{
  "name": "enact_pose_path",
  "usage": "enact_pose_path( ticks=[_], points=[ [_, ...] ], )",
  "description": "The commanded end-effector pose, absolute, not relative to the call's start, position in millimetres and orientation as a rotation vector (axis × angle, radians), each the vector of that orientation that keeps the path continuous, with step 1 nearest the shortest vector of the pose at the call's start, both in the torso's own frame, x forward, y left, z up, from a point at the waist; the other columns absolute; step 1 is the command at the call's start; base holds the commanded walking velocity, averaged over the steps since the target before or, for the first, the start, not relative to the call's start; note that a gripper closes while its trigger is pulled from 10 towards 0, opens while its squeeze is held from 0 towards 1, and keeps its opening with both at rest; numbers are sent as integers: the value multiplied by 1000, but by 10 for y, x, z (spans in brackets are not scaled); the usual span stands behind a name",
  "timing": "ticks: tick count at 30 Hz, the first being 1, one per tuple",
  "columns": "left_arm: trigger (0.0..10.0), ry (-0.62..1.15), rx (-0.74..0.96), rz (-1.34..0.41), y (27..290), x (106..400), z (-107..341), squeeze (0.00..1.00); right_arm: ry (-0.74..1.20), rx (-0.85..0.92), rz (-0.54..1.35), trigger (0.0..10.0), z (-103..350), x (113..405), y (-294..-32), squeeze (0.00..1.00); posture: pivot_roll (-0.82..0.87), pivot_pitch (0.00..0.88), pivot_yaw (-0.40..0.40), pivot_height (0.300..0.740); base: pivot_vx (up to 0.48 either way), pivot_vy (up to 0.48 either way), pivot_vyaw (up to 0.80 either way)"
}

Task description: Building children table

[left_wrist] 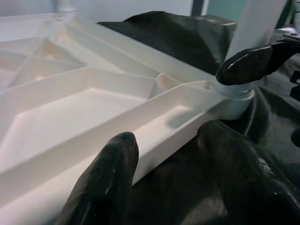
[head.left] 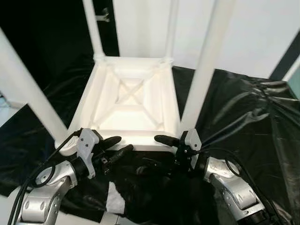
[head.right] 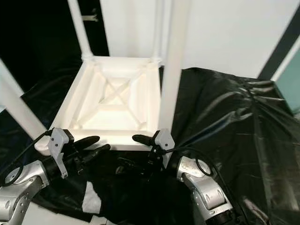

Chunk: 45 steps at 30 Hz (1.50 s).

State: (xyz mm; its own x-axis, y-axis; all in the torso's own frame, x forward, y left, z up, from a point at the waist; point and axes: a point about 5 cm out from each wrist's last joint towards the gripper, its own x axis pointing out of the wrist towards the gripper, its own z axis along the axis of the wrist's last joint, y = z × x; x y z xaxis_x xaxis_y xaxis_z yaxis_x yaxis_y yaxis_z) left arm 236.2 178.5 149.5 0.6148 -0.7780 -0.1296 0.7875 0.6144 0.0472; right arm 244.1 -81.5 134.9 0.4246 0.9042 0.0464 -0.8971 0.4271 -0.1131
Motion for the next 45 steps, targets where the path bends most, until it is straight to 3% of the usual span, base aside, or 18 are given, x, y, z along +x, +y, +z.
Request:
enact_pose_path(
  ticks=[1,12,20,45],
  points=[
    [10000,111,111,-921,1772,2354,1498,0,-99,-94,1141,10000,1324,2440,-807,0,76,0,-36,740,0,0,631],
    [10000,119,111,-926,1762,2349,1489,0,-96,-95,1154,10000,1307,2413,-810,0,75,0,-38,740,0,0,620],
    [10000,125,108,-924,1771,2348,1481,0,-86,-68,1158,10000,1310,2428,-810,0,77,0,-40,740,0,0,0],
    [10000,127,113,-920,1765,2339,1486,0,-86,-79,1168,10000,1317,2434,-838,0,81,0,-44,740,0,327,0]
  ],
)
